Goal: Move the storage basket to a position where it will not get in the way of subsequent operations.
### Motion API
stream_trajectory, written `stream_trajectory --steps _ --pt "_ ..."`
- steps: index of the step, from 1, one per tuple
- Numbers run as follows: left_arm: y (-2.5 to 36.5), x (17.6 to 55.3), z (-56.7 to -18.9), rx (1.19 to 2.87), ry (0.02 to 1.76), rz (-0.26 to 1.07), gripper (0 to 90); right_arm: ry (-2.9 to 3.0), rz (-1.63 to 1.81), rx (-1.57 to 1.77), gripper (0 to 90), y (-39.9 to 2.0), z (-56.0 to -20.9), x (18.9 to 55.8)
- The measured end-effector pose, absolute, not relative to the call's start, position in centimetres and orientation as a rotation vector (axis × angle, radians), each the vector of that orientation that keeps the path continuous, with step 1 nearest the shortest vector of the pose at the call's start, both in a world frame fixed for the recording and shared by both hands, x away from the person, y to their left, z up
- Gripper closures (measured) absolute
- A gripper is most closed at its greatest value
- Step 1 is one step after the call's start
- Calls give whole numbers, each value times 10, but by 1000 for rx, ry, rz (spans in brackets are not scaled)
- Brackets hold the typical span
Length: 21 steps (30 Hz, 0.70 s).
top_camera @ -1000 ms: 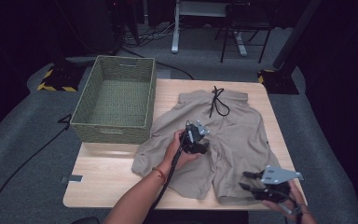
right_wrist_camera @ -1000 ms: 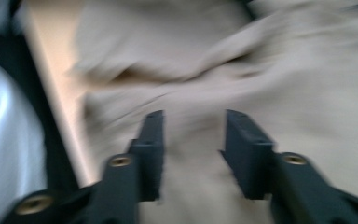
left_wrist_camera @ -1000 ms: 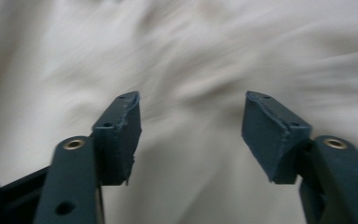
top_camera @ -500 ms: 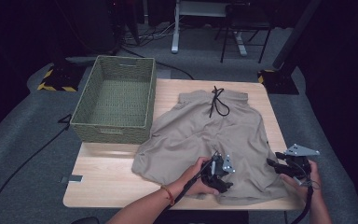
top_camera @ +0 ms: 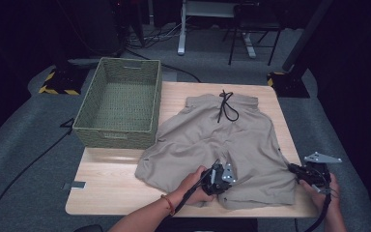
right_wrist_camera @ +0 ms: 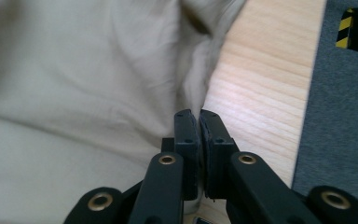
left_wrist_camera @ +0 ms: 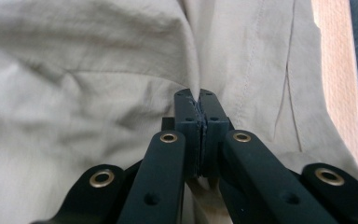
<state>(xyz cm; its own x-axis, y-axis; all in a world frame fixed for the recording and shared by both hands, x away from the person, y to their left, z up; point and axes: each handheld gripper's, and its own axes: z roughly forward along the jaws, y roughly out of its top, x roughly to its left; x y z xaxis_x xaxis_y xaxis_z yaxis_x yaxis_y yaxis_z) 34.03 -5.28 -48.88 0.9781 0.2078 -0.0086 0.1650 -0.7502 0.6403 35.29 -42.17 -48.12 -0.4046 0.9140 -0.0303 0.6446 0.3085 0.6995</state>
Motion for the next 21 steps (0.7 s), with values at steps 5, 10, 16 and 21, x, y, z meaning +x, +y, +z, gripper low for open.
stream_trajectory --steps 5,10,16,21 --pt "-39 326 -484 2406 238 84 875 2037 730 1409 748 -420 -477 353" --pt "-7 316 -464 2326 320 128 520 2012 883 1340 581 -417 -466 348" --pt "59 312 -448 2318 476 315 314 2074 966 1204 498 -389 -453 353" --pt "112 322 -463 2376 649 472 326 2207 963 1087 457 -352 -453 372"
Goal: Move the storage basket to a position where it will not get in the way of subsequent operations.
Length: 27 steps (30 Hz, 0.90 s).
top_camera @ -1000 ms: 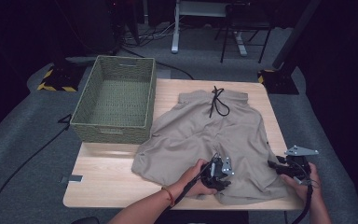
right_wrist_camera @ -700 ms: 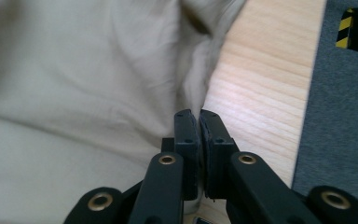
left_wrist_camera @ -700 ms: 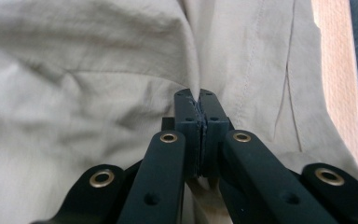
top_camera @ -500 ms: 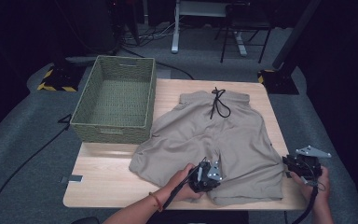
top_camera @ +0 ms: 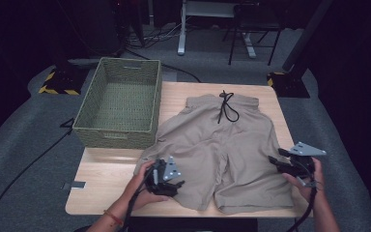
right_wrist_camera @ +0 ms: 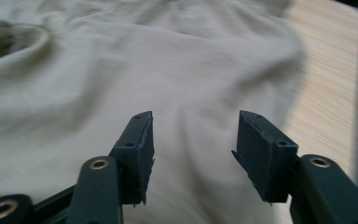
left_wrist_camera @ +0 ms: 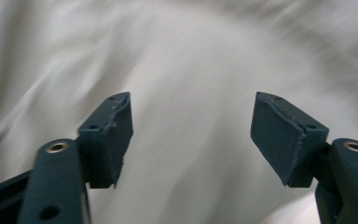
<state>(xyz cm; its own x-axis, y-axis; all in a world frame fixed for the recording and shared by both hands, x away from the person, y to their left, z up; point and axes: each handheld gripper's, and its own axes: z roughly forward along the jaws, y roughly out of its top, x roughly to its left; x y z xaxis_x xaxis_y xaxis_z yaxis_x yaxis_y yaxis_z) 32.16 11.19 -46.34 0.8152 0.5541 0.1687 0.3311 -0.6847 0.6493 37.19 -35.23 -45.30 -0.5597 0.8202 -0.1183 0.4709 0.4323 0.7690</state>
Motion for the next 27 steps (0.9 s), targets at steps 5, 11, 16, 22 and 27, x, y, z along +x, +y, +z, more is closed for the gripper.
stream_trajectory --steps 5,11,16,22,27 --pt "141 332 -482 2353 768 358 421 2306 938 1067 412 -312 -462 398" --pt "136 329 -492 2345 758 257 462 2352 931 1133 404 -301 -481 417" --pt "122 317 -494 2322 714 198 474 2353 885 1208 393 -315 -491 418" --pt "94 288 -493 2354 541 44 450 2323 775 1317 389 -342 -485 414" --pt "95 276 -484 2345 549 122 334 2253 830 1283 387 -350 -469 415"
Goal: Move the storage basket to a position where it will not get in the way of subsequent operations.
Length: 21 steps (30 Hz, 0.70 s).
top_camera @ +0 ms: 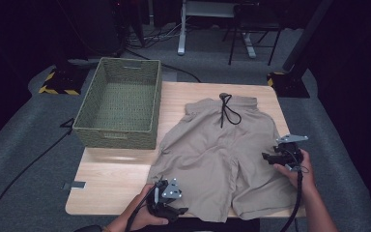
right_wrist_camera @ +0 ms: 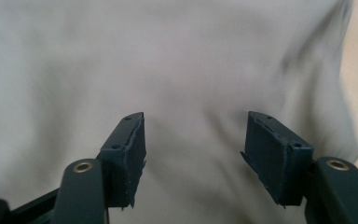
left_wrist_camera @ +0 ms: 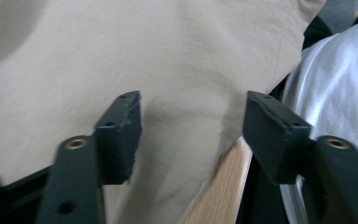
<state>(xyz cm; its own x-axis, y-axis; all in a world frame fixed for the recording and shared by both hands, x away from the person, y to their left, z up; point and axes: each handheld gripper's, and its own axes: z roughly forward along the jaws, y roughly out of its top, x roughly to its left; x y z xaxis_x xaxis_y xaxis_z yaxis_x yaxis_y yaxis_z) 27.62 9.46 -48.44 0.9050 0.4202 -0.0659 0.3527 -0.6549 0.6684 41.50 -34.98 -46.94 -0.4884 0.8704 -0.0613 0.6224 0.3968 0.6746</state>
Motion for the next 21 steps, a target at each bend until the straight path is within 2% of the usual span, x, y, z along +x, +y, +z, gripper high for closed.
stream_trajectory --steps 5,10,11,13,16,21 --pt "135 281 -468 2207 761 302 231 2249 1020 1119 372 -321 -443 421" --pt "175 295 -470 2164 937 449 212 2283 1069 993 376 -273 -420 442" --pt "183 298 -471 2141 952 434 217 2287 1071 961 392 -262 -416 446" --pt "192 304 -476 2094 966 357 331 2291 1085 904 435 -240 -408 456" --pt "192 317 -487 2084 1004 292 346 2331 1078 835 449 -203 -402 474" --pt "179 328 -497 2116 1028 267 341 2409 1043 793 449 -145 -409 507"
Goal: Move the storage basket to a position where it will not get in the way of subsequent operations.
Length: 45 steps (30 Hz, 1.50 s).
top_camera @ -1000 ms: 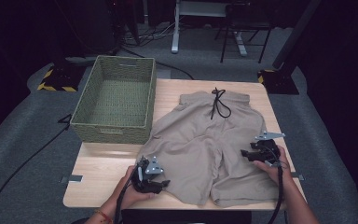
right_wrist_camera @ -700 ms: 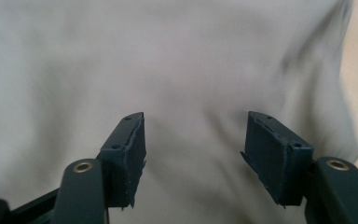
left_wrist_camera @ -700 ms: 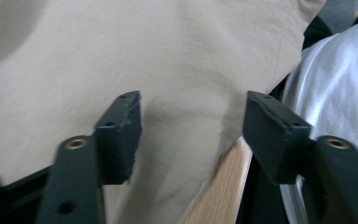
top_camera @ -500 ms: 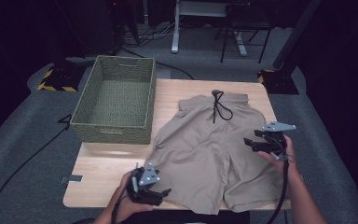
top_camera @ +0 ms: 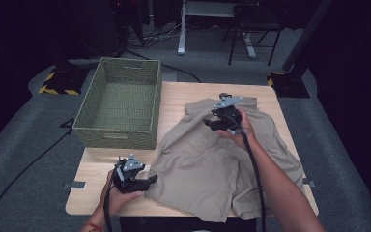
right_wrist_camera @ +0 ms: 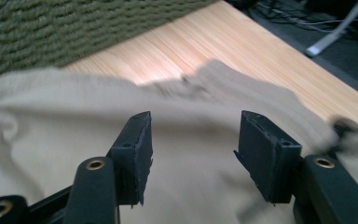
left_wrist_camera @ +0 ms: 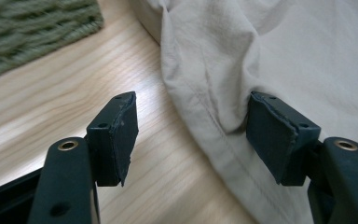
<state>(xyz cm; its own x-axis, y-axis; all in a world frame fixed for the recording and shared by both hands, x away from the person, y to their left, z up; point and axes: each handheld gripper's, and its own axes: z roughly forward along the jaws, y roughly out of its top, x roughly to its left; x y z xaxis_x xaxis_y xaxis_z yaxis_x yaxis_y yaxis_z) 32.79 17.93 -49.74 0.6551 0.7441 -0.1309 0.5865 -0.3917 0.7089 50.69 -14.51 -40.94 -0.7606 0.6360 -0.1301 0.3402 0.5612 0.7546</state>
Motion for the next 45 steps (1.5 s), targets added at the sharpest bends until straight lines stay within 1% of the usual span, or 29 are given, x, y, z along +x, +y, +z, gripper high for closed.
stream_trajectory --steps 3,5,8,11,16,22,28,29,32,34,37,39,41,42,45 --pt "172 328 -501 2141 1005 287 311 2437 1043 815 438 -120 -419 522" --pt "169 326 -502 2145 1005 308 305 2447 983 827 432 -107 -427 532" --pt "165 321 -504 2158 978 344 306 2477 941 887 410 -94 -440 546" --pt "157 314 -504 2173 936 324 304 2483 937 931 385 -85 -447 553" --pt "142 305 -504 2212 850 302 304 2544 850 955 347 -76 -463 559" --pt "132 299 -503 2239 783 275 323 2566 733 981 340 -75 -479 566" --pt "128 295 -502 2245 759 250 339 2567 784 1023 354 -78 -482 572" --pt "129 295 -502 2242 769 242 329 2563 791 1022 356 -78 -481 572" --pt "134 297 -502 2223 825 251 232 2551 909 1029 352 -76 -476 570" --pt "140 298 -499 2185 859 260 182 2555 911 1011 328 -72 -475 570" --pt "147 303 -497 2147 907 256 165 2563 863 1018 324 -66 -480 571" --pt "146 306 -500 2166 934 275 163 2575 836 1042 307 -64 -485 573" --pt "144 308 -504 2194 944 298 161 2559 850 1059 331 -65 -486 573" --pt "143 308 -504 2200 939 318 155 2559 843 1056 362 -65 -486 573" --pt "139 308 -504 2217 937 345 160 2571 836 1043 553 -64 -483 572"
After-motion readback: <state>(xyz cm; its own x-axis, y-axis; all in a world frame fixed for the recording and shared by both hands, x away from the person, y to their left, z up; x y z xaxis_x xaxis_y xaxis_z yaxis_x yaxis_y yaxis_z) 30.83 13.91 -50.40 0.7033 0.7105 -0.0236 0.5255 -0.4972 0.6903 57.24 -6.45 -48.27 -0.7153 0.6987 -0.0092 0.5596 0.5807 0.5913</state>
